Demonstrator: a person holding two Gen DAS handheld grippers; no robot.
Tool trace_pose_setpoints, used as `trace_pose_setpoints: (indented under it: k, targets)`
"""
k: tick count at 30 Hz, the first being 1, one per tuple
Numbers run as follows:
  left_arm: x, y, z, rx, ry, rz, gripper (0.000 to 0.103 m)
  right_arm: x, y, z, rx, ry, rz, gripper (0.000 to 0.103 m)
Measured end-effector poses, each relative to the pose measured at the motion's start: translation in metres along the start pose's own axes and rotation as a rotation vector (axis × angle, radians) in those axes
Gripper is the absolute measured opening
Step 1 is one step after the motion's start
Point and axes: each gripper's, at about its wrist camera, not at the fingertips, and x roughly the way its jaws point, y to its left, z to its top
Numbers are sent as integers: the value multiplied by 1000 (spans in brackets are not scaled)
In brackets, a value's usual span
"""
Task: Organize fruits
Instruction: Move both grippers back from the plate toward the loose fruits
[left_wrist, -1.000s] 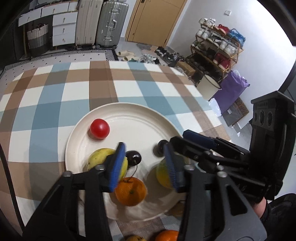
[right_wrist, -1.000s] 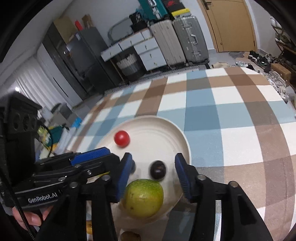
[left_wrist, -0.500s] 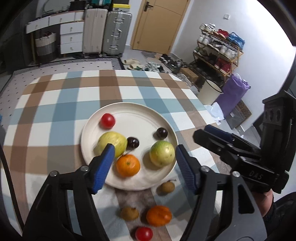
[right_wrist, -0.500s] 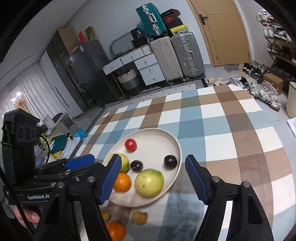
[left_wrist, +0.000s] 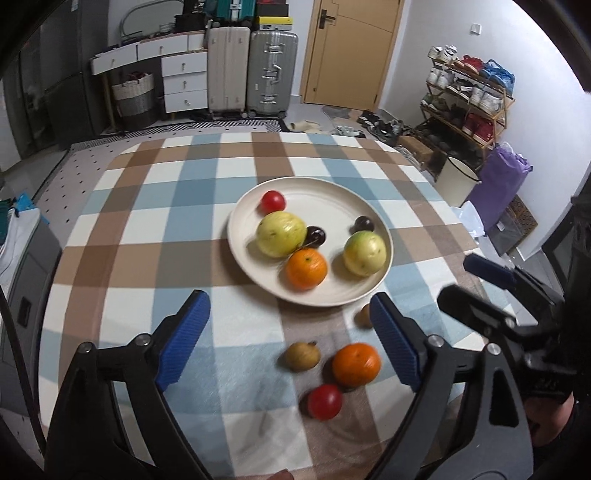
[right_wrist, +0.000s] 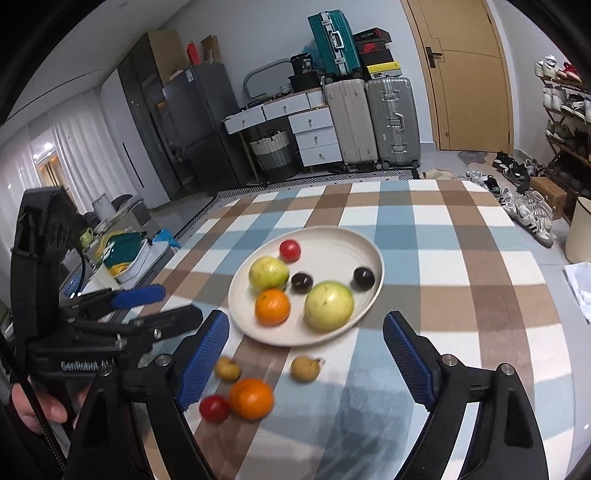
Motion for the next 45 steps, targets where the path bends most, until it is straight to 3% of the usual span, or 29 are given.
trace_pose_setpoints:
  k: [4,16,26,31,39,45]
  targets:
    - [-11,5,-16,-2,-27,29,102,-2,8,-16,-11,28,15,88]
    - [-15,32,-64,-62,20,54,102,2,25,-54,-53,99,39,88]
    - [-8,45,-87,-93,54,43,102,19,32,-59,-67,131,56,87]
    - [1,53,-90,-96,70,40,102,39,25,-58,-20,188,61,76]
    - [10,70,-85,-132,79,36,102,55,27,-56,-29,208,56,71]
    - [17,73,-86,-136,94,27,102,64,31,-55,-50,221,77,55]
